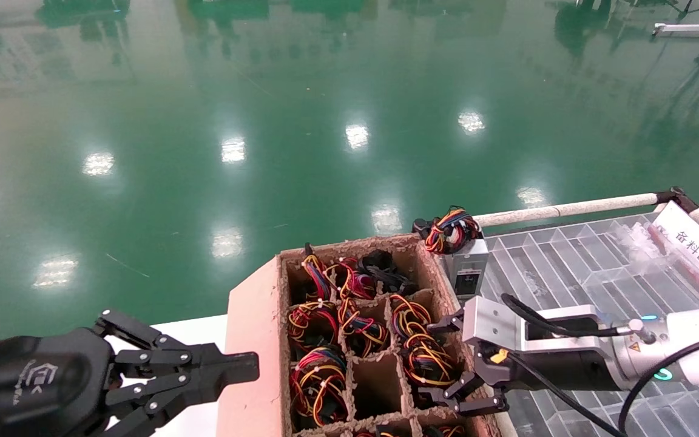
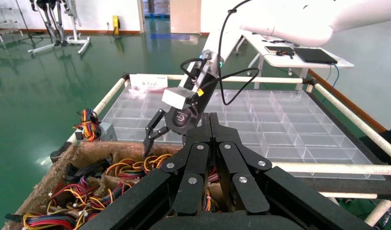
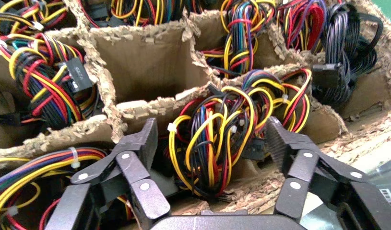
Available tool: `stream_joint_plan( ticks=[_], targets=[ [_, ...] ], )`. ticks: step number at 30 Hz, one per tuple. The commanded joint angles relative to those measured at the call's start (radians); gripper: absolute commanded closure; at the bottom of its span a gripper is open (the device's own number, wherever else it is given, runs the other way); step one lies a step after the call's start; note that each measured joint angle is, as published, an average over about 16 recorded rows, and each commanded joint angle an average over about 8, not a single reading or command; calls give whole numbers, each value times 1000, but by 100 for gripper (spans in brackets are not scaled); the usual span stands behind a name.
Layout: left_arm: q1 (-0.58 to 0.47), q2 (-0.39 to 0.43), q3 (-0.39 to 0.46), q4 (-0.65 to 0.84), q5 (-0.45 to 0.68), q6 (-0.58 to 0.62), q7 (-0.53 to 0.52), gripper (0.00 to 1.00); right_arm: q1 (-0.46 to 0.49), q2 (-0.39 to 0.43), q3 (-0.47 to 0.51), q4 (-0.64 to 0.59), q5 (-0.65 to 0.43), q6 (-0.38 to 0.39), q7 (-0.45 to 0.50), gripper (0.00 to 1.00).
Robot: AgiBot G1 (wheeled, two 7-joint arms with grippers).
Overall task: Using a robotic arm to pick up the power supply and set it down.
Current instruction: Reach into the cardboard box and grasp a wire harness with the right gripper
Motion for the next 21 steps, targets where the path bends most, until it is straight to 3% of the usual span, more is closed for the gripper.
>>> stream_joint_plan(
  ticks=[1, 21],
  targets=[
    [0, 0, 0, 0, 0, 0, 0, 0, 6, -9, -4, -19, -6, -1, -12, 100],
    [0, 0, 0, 0, 0, 0, 0, 0, 6, -12, -10, -44, -10, -10, -28, 100]
  ],
)
